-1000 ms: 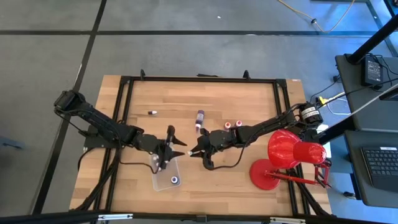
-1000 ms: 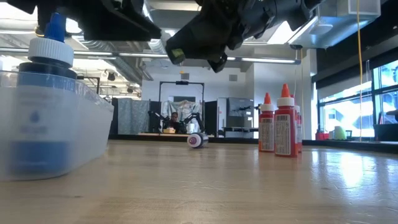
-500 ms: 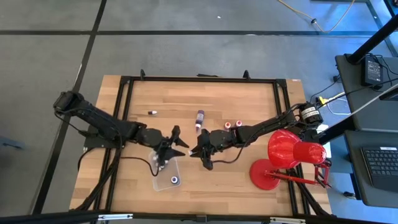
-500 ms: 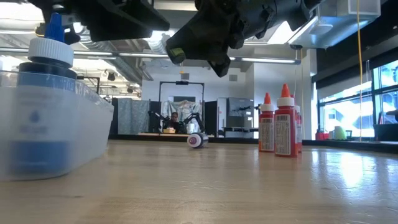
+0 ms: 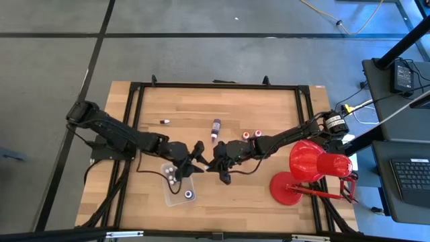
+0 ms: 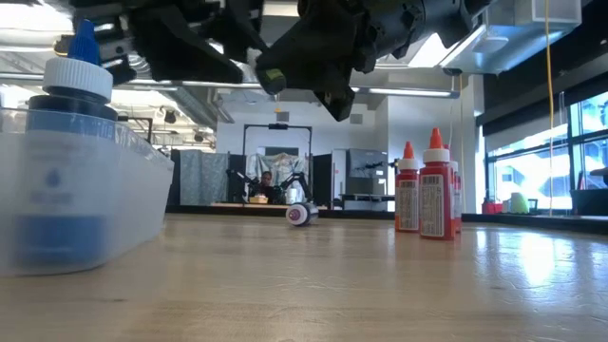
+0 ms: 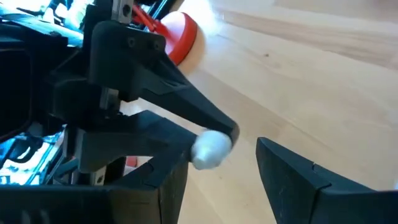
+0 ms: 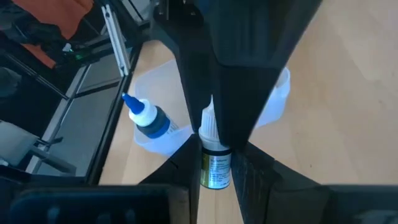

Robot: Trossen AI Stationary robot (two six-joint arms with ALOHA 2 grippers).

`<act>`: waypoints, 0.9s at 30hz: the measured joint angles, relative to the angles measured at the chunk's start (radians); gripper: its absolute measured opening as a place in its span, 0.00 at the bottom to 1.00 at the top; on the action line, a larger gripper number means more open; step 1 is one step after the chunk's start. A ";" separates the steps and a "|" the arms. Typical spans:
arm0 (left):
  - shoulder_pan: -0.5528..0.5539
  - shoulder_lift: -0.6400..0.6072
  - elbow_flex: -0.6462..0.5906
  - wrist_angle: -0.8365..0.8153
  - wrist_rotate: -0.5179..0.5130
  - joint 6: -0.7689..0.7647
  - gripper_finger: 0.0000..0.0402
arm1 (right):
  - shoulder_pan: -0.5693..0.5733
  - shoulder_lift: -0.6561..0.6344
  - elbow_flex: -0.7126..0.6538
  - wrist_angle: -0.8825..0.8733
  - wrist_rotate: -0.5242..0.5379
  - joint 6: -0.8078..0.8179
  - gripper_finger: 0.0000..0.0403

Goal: Pick & Place food coloring
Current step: Put the small green food coloring bottle into the bin

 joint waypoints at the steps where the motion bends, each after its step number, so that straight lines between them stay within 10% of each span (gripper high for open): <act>1: 0.000 0.014 0.011 -0.002 -0.004 0.000 0.46 | 0.000 0.000 -0.001 -0.006 -0.001 0.002 0.19; 27: -0.011 0.049 0.043 -0.011 -0.003 0.018 0.20 | 0.000 -0.001 -0.001 -0.029 -0.049 -0.007 0.19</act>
